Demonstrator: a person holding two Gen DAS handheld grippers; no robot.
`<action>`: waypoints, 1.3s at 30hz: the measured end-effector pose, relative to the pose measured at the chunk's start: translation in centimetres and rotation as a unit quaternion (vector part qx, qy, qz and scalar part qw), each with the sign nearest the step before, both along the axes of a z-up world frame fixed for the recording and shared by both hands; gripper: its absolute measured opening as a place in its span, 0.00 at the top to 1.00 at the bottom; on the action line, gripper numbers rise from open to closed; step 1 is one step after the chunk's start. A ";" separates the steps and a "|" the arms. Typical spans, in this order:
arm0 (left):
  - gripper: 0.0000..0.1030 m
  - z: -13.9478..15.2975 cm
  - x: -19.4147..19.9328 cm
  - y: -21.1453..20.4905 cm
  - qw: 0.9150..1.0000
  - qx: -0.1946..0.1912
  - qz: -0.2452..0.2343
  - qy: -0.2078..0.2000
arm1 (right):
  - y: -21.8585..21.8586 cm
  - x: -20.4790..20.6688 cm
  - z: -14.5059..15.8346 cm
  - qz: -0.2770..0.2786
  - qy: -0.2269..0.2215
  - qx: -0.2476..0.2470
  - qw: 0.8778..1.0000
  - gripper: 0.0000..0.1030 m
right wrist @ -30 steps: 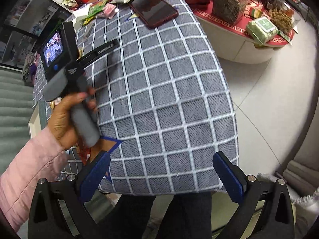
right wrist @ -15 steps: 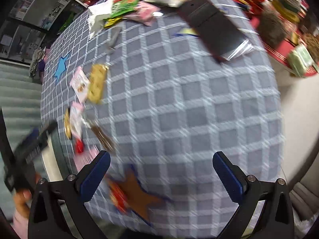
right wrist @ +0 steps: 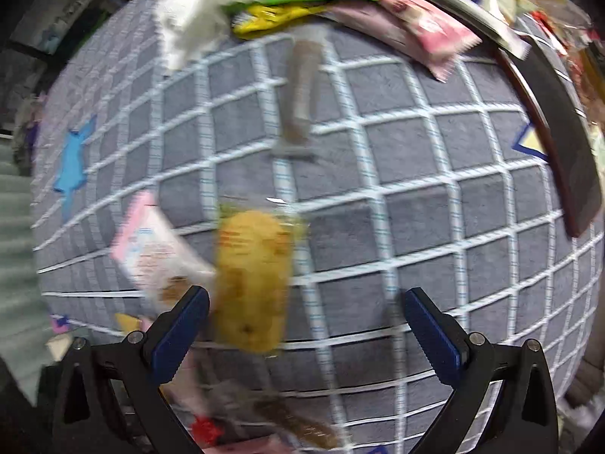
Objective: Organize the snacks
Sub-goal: 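Grasp the gold wrapper bar with left tool while right tool grasps yellow cake packet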
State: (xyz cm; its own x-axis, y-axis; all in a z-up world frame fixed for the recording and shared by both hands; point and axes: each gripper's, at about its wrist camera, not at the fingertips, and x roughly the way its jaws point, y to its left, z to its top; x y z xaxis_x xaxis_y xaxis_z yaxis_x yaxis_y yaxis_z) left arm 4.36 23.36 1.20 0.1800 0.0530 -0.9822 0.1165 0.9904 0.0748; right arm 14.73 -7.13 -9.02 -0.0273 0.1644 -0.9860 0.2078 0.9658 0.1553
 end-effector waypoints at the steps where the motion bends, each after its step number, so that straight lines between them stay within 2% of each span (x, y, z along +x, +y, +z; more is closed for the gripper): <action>1: 0.00 0.0 0.1 0.0 1.000 -0.007 0.001 0.003 | -0.5 -0.3 -0.2 -0.007 0.003 -0.002 1.000 0.00; 7: 0.00 -0.7 0.4 -0.1 1.000 -0.018 0.011 0.001 | -1.4 -0.4 -0.1 0.007 -0.002 0.004 1.000 0.00; 10: 0.00 -1.7 0.8 0.2 1.000 0.002 0.008 0.020 | 0.7 1.5 -0.4 0.027 -0.004 -0.018 0.999 0.00; 13: 0.00 -2.6 0.5 0.6 1.000 0.012 0.004 0.022 | 3.0 2.1 -0.9 0.064 0.007 -0.064 0.996 0.00; 17: 0.00 -3.5 -0.8 0.9 1.000 0.005 0.011 0.021 | 6.9 2.8 -1.0 0.102 0.008 -0.066 0.993 0.01; 19: 0.00 -3.8 -1.1 0.7 0.999 0.001 0.012 0.030 | 9.2 1.6 -0.5 0.117 -0.006 -0.071 0.991 0.11; 20: 0.00 -4.0 -1.2 0.4 0.999 -0.002 0.014 0.039 | 9.9 1.5 0.0 0.126 -0.016 -0.072 0.989 0.21; 21: 0.02 -4.1 -1.3 0.2 0.999 -0.009 0.013 0.046 | 10.8 0.7 0.5 0.131 -0.021 -0.072 0.988 0.33; 22: 0.04 -4.1 -1.5 -0.2 0.998 -0.017 0.014 0.051 | 11.7 -0.1 0.9 0.133 -0.025 -0.074 0.988 0.41; 23: 0.12 -3.9 -1.4 -0.7 0.998 -0.026 0.014 0.055 | 12.0 -0.2 1.6 0.137 -0.030 -0.073 0.987 0.64; 25: 0.27 -3.2 -2.2 -2.2 0.998 -0.029 0.009 0.055 | 12.0 -0.4 2.7 0.128 -0.022 -0.050 0.990 0.64; 26: 0.41 -3.0 -2.4 -2.9 0.998 -0.029 0.001 0.054 | 11.9 -0.3 3.3 0.118 -0.017 -0.037 0.992 0.64; 27: 0.63 -2.7 -2.7 -3.5 0.998 -0.029 -0.009 0.050 | 11.2 -0.3 4.2 0.108 -0.013 -0.025 0.994 0.64; 28: 0.76 -2.5 -2.4 -4.1 0.998 -0.030 -0.015 0.050 | 10.8 -0.7 5.0 0.097 -0.012 -0.017 0.995 0.64; 32: 0.77 -1.9 -2.8 -4.4 0.996 -0.072 0.006 0.048 | 10.0 -2.5 8.4 0.079 -0.021 0.006 0.997 0.64; 36: 0.77 0.2 -3.7 -4.4 0.996 -0.084 0.006 0.028 | 10.0 -5.7 11.5 0.086 -0.030 0.018 0.996 0.64; 39: 0.77 2.2 -4.7 -4.0 0.996 -0.088 0.007 0.011 | 11.1 -10.7 13.0 0.096 -0.035 0.032 0.994 0.64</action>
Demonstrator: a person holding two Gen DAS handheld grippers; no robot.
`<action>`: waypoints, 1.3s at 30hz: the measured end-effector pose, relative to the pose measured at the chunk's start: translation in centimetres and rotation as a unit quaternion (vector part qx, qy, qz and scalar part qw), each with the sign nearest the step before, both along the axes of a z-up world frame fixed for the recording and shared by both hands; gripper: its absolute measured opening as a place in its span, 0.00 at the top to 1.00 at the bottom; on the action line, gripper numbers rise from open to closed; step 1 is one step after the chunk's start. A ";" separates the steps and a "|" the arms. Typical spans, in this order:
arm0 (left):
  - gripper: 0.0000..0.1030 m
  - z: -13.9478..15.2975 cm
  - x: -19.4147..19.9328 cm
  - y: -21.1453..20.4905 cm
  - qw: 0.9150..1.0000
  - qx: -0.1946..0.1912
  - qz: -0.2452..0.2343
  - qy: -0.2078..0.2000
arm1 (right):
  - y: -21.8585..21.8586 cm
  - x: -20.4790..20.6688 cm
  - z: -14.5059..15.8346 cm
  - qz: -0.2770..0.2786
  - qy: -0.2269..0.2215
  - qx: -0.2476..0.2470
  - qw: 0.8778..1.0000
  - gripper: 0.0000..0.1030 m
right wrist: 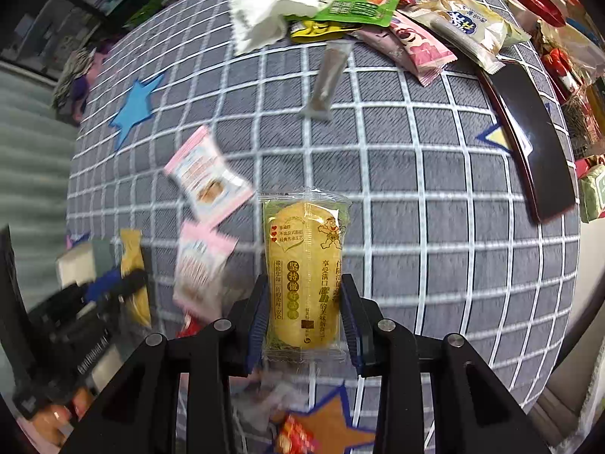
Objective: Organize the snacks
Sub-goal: 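Grasp the gold wrapper bar with left tool while right tool grasps yellow cake packet, then drop the gold bar and yellow cake packet into the cream box with both tools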
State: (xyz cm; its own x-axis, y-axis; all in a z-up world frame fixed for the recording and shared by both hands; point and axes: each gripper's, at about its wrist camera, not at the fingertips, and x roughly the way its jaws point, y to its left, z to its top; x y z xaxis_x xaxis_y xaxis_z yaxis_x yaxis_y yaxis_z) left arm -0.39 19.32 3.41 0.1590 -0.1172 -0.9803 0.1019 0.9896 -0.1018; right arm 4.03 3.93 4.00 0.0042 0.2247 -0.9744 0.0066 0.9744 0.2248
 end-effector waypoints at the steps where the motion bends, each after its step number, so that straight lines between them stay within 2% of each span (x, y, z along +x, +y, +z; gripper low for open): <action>1: 0.77 0.5 -0.3 0.7 1.000 -0.001 0.003 -0.004 | 0.6 -1.0 0.8 0.004 -0.002 0.003 1.000 0.64; 5: 0.77 1.9 -2.6 3.8 1.000 -0.002 0.027 -0.010 | 3.6 -5.3 2.8 0.023 -0.008 0.025 0.999 0.64; 9: 0.77 3.1 -5.3 6.4 0.998 0.001 0.063 -0.015 | 7.5 -7.7 4.7 0.062 -0.008 0.053 0.997 0.64; 13: 0.77 3.4 -8.6 10.7 0.993 0.001 0.118 -0.005 | 11.9 -8.8 5.1 0.139 -0.006 0.085 0.987 0.64; 17: 0.77 2.5 -10.9 14.3 0.986 0.013 0.165 0.009 | 13.3 -9.9 6.0 0.213 0.009 0.111 0.971 0.64; 23: 0.77 0.8 -13.6 17.5 0.980 0.038 0.193 0.031 | 19.1 -9.0 3.2 0.282 0.031 0.135 0.949 0.64; 25: 0.76 0.3 -14.3 18.1 0.979 0.035 0.199 0.036 | 20.8 -9.0 2.4 0.299 0.038 0.136 0.944 0.63; 26: 0.72 0.2 -14.6 18.3 0.979 0.038 0.199 0.034 | 21.4 -9.0 1.6 0.304 0.042 0.134 0.942 0.63; 27: 0.61 0.1 -14.8 18.4 0.979 0.044 0.196 0.032 | 22.0 -8.9 0.8 0.309 0.050 0.130 0.941 0.55; 28: 0.53 0.1 -15.0 18.3 0.979 0.055 0.194 0.029 | 22.1 -9.2 1.0 0.313 0.058 0.126 0.940 0.41; 29: 0.37 0.3 -15.1 18.4 0.978 0.062 0.197 0.019 | 22.3 -9.2 0.4 0.315 0.063 0.116 0.940 0.11; 30: 0.33 0.7 -15.3 18.4 0.978 0.068 0.199 0.006 | 22.3 -9.0 -0.1 0.314 0.056 0.096 0.943 0.01; 32: 0.32 1.1 -15.4 18.0 0.980 0.074 0.185 -0.008 | 21.1 -8.4 -0.5 0.305 0.039 0.078 0.948 0.01; 34: 0.32 1.3 -14.7 17.0 0.986 0.072 0.153 -0.002 | 18.9 -7.8 -0.5 0.287 0.039 0.068 0.955 0.01; 37: 0.32 2.0 -13.3 14.7 0.993 0.060 0.099 -0.004 | 14.0 -6.4 -1.0 0.239 0.037 0.041 0.969 0.01; 39: 0.32 2.6 -11.8 11.5 0.998 0.044 0.046 -0.014 | 9.7 -5.7 -2.0 0.192 0.047 0.020 0.980 0.01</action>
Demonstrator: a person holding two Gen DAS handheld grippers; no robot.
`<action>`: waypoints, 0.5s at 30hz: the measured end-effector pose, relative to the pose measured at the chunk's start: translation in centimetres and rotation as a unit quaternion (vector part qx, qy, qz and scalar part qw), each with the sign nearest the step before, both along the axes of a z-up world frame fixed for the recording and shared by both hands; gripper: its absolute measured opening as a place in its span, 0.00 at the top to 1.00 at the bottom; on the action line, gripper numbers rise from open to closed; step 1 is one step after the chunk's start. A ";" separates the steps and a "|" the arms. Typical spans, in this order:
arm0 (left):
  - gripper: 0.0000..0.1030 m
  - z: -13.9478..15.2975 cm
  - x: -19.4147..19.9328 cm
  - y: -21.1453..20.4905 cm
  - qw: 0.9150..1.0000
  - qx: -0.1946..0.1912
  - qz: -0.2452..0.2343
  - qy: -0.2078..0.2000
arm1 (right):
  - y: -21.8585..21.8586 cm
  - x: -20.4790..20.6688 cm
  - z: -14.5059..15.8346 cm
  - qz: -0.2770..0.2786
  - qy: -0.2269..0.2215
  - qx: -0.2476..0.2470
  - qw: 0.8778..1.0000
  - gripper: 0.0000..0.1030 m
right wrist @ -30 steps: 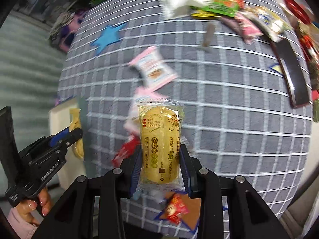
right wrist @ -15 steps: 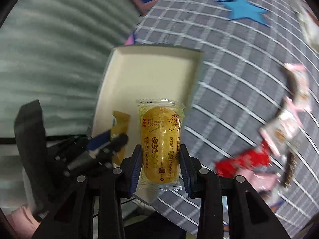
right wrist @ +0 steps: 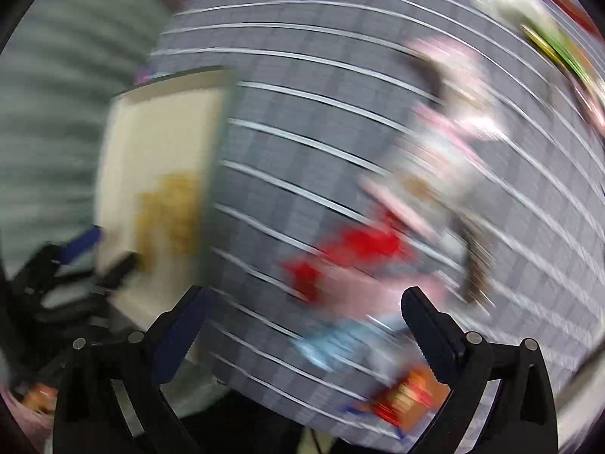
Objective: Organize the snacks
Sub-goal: 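Drop the gold bar and yellow cake packet into the cream box with both tools, then grasp the red wrapper candy with left tool while right tool grasps jerky stick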
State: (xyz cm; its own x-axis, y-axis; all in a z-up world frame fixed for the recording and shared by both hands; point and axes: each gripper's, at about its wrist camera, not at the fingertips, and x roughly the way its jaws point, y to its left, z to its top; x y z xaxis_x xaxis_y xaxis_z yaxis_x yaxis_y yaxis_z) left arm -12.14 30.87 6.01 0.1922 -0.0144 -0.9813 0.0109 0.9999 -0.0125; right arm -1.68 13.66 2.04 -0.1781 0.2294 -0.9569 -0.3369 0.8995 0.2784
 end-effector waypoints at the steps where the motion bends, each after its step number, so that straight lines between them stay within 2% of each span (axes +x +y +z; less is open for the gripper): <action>1: 0.31 0.1 0.9 -1.7 1.000 -0.006 -0.027 -0.002 | -2.2 0.2 -0.6 -0.027 0.009 -0.012 1.000 0.01; 3: 0.28 -0.3 2.6 -5.7 0.996 -0.003 -0.090 -0.001 | -6.6 0.3 -1.9 -0.089 0.032 -0.033 0.995 0.01; 5: 0.28 -1.5 4.0 -9.3 0.988 0.029 -0.150 0.003 | -10.4 -0.1 -3.0 -0.143 0.046 -0.053 0.987 0.01; 7: 0.28 -2.8 5.5 -11.6 0.983 0.046 -0.180 0.002 | -12.7 -0.4 -3.6 -0.173 0.049 -0.069 0.981 0.01; 10: 0.28 -4.6 7.4 -13.3 0.981 0.032 -0.191 0.020 | -14.2 0.3 -4.0 -0.178 0.037 -0.078 0.980 0.01; 15: 0.28 -6.6 9.5 -14.3 0.980 0.015 -0.192 0.042 | -13.8 4.0 -4.1 -0.164 0.011 -0.080 0.983 0.01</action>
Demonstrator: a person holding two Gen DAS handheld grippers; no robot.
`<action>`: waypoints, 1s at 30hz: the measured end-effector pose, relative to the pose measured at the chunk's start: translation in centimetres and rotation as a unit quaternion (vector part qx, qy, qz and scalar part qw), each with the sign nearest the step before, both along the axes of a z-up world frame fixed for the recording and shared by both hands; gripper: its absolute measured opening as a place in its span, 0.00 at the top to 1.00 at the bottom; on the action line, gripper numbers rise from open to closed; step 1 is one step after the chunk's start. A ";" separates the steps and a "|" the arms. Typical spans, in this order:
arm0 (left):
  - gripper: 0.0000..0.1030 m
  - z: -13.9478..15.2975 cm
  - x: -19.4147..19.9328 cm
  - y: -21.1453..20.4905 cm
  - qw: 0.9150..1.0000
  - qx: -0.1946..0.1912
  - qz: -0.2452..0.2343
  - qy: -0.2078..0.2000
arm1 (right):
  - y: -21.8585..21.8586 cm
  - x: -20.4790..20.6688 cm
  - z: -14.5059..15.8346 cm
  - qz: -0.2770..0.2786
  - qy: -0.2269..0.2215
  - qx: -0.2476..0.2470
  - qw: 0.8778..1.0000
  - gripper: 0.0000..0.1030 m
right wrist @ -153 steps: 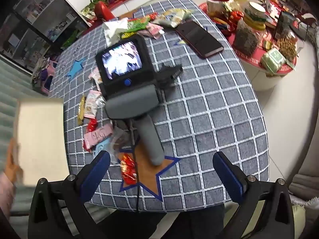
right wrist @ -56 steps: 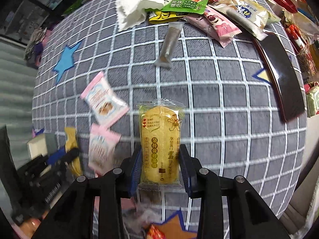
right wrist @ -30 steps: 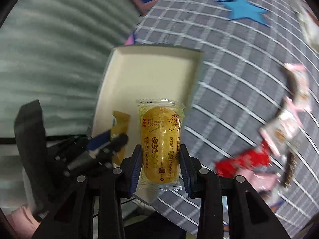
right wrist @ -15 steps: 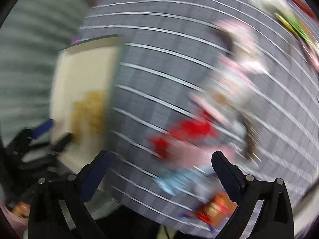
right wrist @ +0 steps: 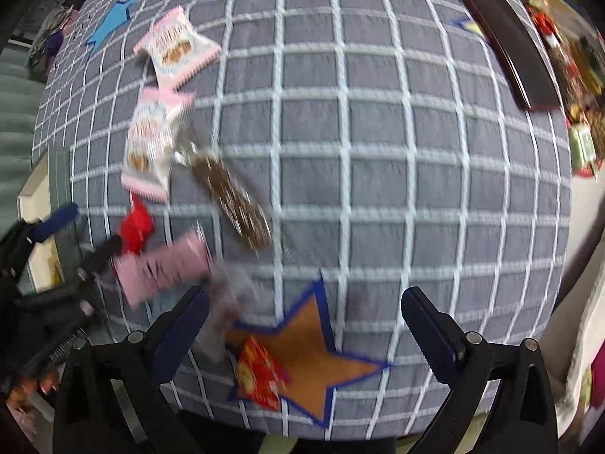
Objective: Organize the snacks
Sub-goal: 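Grasp the red wrapper candy with left tool while right tool grasps jerky stick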
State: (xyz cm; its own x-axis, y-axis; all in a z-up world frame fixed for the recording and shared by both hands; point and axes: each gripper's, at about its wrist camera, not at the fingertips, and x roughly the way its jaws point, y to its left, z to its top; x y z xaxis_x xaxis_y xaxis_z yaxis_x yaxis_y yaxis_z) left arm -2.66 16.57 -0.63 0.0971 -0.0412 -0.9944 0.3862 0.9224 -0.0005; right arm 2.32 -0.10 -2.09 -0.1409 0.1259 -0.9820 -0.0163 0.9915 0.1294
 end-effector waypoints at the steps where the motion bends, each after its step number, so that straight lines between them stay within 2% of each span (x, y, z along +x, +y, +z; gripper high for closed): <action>1: 0.27 -0.2 0.2 -0.1 1.000 -0.006 0.000 0.002 | 0.4 0.8 -0.1 0.003 -0.003 0.001 1.000 0.01; 7: 0.26 -0.5 0.5 -0.5 1.000 -0.004 0.002 0.012 | 3.9 5.1 -1.6 0.064 0.005 -0.001 0.998 0.01; 9: 0.26 -0.2 -0.6 0.0 1.000 -0.009 0.002 0.009 | 4.7 5.2 -2.9 0.092 0.009 -0.017 0.996 0.00; 11: 0.26 -0.1 -1.5 0.6 1.000 -0.012 -0.001 0.015 | 5.5 5.2 -2.8 0.121 -0.008 -0.047 0.992 0.00; 12: 0.26 -0.2 -1.6 0.6 1.000 -0.012 -0.003 0.016 | 5.8 5.1 -2.7 0.130 -0.014 -0.046 0.990 0.03; 14: 0.26 -0.8 -2.3 0.6 1.000 -0.011 -0.006 0.019 | 6.7 4.6 -2.1 0.151 -0.027 -0.047 0.987 0.19; 15: 0.26 -1.0 -2.4 0.3 1.000 -0.012 -0.007 0.022 | 7.2 4.4 -1.7 0.157 -0.034 -0.046 0.986 0.36; 16: 0.26 -1.3 -2.4 0.0 1.000 -0.013 -0.007 0.026 | 7.3 4.4 -1.1 0.162 -0.040 -0.043 0.985 0.44; 17: 0.26 -1.7 -2.4 -0.3 0.999 -0.013 -0.008 0.033 | 7.2 4.5 -0.6 0.166 -0.043 -0.041 0.984 0.58; 20: 0.26 -2.6 -2.7 -1.3 0.999 0.012 -0.016 0.034 | 6.6 4.1 0.4 0.144 -0.034 -0.018 0.989 0.60; 21: 0.28 -2.7 -2.9 -1.5 0.999 0.013 -0.019 0.034 | 3.7 4.7 1.9 0.129 -0.029 -0.005 0.991 0.60; 22: 0.31 -2.5 -3.2 -1.6 0.999 0.011 -0.020 0.031 | 2.0 5.6 1.9 0.108 -0.026 0.011 0.994 0.60; 23: 0.44 -2.4 -3.2 -2.2 0.999 0.010 -0.020 0.027 | 0.6 5.9 2.4 0.086 -0.024 0.027 0.996 0.60; 24: 0.71 -2.1 -3.5 -2.6 1.000 0.008 -0.023 0.020 | -0.7 6.1 2.6 0.069 -0.024 0.038 0.997 0.60; 25: 0.79 -1.8 -4.1 -3.3 0.999 0.006 -0.026 0.020 | -2.0 6.0 3.3 0.050 -0.023 0.051 0.997 0.60; 27: 0.79 -1.5 -4.0 -2.9 0.999 -0.009 -0.010 0.035 | -2.6 5.0 4.9 0.028 -0.025 0.057 0.998 0.60; 30: 0.79 -0.3 -4.9 -1.4 0.999 -0.026 0.017 0.025 | -5.2 3.6 7.4 0.006 -0.027 0.070 0.997 0.60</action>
